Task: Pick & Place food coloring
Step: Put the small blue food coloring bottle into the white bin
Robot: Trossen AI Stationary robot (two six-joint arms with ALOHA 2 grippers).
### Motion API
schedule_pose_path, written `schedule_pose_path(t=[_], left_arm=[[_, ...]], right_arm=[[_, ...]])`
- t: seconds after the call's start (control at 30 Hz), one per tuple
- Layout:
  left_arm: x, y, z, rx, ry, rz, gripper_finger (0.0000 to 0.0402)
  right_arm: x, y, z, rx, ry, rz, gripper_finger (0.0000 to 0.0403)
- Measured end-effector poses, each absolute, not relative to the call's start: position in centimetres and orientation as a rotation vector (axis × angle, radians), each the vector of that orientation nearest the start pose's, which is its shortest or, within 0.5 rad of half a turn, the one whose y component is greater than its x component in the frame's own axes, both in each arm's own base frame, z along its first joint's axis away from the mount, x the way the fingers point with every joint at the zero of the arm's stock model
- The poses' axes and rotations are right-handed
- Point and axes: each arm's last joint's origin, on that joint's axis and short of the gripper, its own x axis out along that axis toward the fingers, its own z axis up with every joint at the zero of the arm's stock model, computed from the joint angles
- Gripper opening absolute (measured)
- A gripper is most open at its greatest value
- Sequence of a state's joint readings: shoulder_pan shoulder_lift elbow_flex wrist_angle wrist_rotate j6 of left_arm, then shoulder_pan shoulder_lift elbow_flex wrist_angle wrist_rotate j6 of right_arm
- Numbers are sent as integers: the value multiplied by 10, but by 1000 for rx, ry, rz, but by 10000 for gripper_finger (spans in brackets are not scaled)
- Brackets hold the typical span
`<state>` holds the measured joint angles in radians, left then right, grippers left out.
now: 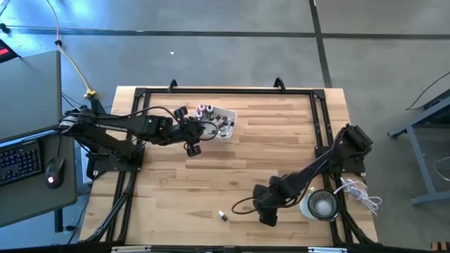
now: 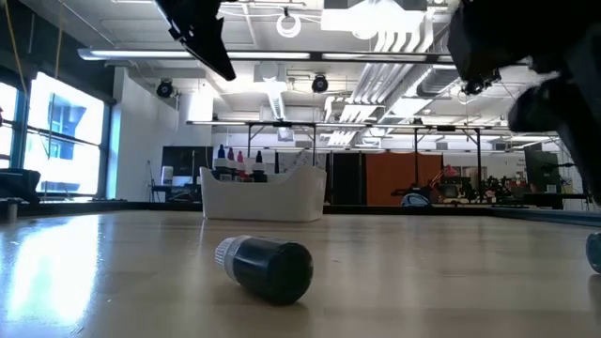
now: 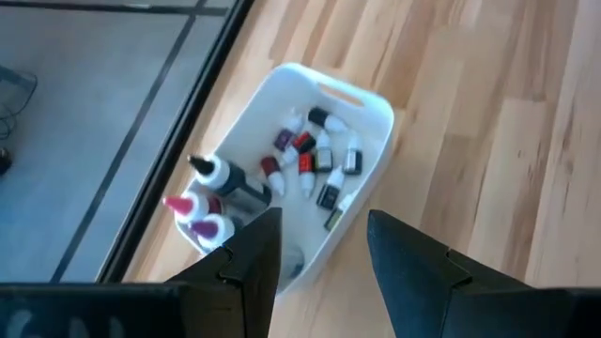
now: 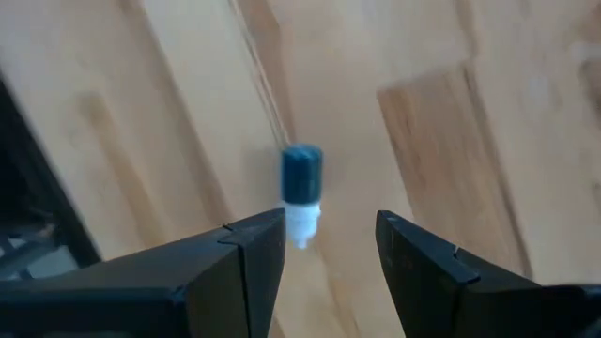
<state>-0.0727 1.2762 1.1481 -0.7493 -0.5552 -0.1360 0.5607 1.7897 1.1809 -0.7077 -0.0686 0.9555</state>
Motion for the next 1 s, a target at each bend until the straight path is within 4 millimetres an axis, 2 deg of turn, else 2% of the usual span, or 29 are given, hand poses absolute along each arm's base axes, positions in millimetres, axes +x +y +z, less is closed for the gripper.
schedule_pose_path(t=[0.2, 0.33, 0.47, 0.77, 1.0], left_arm=[[256, -3, 312, 148, 807, 507, 156], [256, -3, 312, 148, 806, 507, 156], [256, -3, 312, 149, 806, 510, 156], [256, -3, 312, 149, 805, 510, 156], [256, -3, 312, 150, 805, 510, 156]], right_arm=[[279, 179, 158, 500, 1394, -98, 161], [281, 181, 147, 546, 1312, -34, 161], [273, 180, 135, 544, 1287, -8, 161], [252, 188, 116, 258, 1132, 68, 158], [244, 196, 112, 105, 1051, 109, 120]])
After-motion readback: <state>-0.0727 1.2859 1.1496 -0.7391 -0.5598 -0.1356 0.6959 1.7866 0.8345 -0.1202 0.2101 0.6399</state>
